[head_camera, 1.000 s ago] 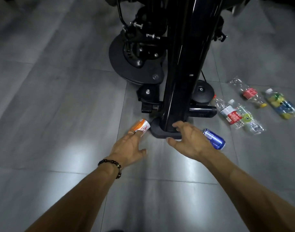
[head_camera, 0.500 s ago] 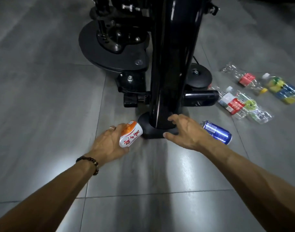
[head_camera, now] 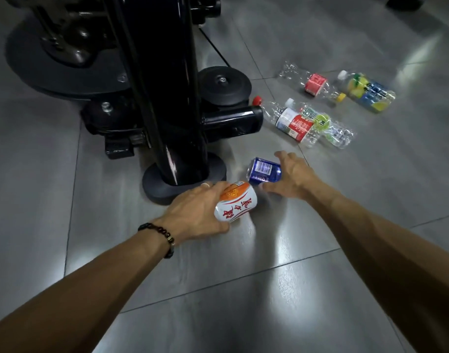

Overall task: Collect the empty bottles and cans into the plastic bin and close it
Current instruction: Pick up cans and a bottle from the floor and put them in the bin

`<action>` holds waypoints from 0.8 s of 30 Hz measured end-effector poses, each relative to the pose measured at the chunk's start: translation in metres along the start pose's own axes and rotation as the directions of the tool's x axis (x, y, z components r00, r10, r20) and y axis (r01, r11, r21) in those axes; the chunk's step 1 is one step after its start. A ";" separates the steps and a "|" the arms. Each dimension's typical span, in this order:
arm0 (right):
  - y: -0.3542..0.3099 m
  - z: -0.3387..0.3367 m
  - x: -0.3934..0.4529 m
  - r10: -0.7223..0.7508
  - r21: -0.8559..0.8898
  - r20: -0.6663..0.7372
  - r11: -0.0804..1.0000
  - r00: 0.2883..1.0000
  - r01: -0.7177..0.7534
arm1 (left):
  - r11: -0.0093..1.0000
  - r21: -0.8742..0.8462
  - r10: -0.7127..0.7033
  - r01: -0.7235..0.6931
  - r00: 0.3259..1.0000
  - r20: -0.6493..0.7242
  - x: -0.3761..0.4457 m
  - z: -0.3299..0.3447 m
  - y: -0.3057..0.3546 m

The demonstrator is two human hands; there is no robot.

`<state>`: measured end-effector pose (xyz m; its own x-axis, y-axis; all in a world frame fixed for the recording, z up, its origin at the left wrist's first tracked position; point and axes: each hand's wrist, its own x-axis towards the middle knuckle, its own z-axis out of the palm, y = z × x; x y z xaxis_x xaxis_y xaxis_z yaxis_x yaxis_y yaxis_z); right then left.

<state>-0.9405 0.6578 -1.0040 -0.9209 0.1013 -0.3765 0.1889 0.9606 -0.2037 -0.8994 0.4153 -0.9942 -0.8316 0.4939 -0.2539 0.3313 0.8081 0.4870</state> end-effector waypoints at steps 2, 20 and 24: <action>-0.002 0.009 0.011 -0.005 -0.057 0.037 0.998 0.999 0.007 | 1.000 0.001 0.003 -0.003 1.000 -0.025 0.000 0.000 -0.003; -0.135 -0.107 -0.138 -0.158 0.379 0.119 0.920 0.980 0.102 | 0.913 -0.267 -0.282 0.307 0.951 0.130 -0.182 -0.130 0.037; -0.195 -0.174 -0.196 -0.254 0.405 0.158 0.898 0.954 0.171 | 0.880 -0.292 -0.374 0.375 0.925 0.061 -0.247 -0.196 0.068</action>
<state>-0.8557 0.4957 -0.7335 -0.8730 -0.1877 -0.4502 0.1500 0.7750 -0.6139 -0.7582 0.2857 -0.7346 -0.8661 0.1744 -0.4684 -0.1506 0.8026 0.5772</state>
